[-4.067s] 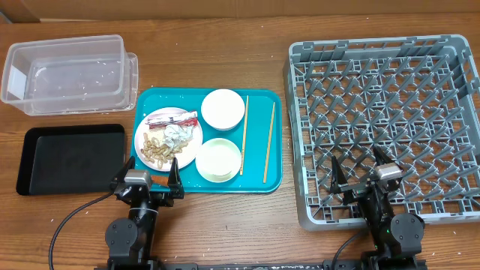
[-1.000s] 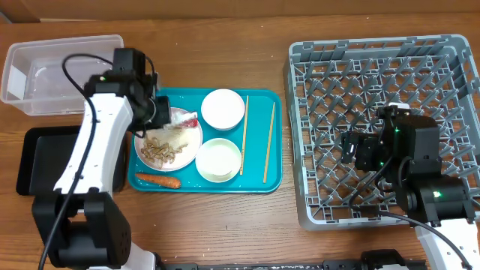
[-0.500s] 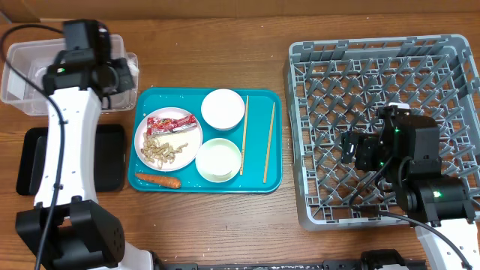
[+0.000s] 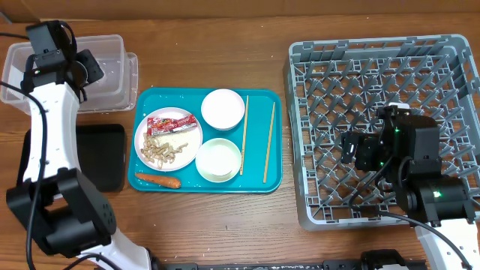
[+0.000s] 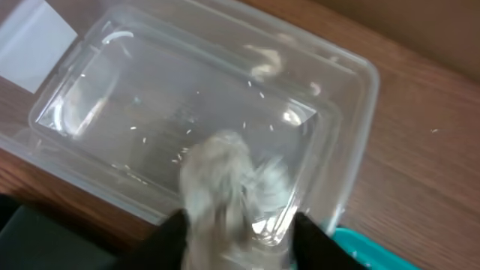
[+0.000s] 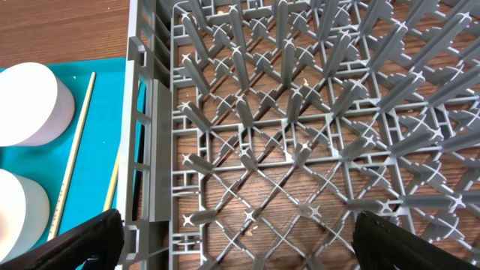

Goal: Sort waste into correct bins and load items into the dishwasher
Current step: 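Carry the foil left and drop it into the clear bin, then return the left gripper to the plate and grasp the red wrapper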

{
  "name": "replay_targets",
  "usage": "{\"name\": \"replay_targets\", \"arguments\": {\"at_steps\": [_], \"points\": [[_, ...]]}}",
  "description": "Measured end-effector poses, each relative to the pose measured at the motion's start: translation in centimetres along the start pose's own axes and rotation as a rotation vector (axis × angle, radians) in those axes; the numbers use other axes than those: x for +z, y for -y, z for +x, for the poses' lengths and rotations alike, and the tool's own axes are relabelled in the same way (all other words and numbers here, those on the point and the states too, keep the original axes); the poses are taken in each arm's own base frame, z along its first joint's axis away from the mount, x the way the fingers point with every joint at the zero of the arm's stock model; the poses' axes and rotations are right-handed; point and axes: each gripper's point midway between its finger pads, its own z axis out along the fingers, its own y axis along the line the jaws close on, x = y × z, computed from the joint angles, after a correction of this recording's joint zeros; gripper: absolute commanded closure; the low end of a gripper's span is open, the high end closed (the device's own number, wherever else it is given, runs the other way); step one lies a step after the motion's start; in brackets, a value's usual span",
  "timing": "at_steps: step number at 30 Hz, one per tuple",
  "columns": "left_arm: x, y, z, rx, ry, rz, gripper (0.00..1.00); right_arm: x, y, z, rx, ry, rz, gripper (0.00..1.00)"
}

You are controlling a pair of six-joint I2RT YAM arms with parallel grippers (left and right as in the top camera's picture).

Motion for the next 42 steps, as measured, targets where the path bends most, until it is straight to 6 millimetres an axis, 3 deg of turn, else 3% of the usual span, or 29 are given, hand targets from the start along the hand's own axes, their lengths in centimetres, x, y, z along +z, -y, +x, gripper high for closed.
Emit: {"name": "replay_targets", "arguments": {"at_steps": [4,8,10,15,21,29,35,42], "points": [[0.0,0.0,0.5,-0.004,-0.022,0.008,0.39,0.0,0.0,0.1,0.0,-0.003,0.0,0.0],[-1.1,1.4,3.4,0.027,-0.145,0.09,0.28,0.0,0.0,0.1,0.001,-0.005,0.001,0.0],[-2.3,2.9,5.3,0.089,-0.217,0.157,0.21,0.0,0.0,0.2,0.0,-0.006,0.001,0.0],[-5.4,8.3,10.8,0.379,-0.369,0.291,0.18,0.0,0.0,0.1,0.001,-0.006,0.001,0.0],[-5.8,12.5,15.4,0.703,-0.42,0.31,0.18,0.0,0.0,0.2,0.001,-0.007,0.001,0.0],[-1.7,12.5,21.1,0.966,-0.573,0.179,0.19,0.0,0.0,0.2,0.001,-0.007,0.001,0.0],[0.0,11.8,23.1,1.05,-0.636,0.107,0.25,0.0,0.0,0.2,0.001,-0.007,0.001,0.0],[1.0,11.5,23.3,1.071,-0.637,0.08,0.55,0.0,0.0,0.2,0.001,-0.007,0.001,0.0]]}}
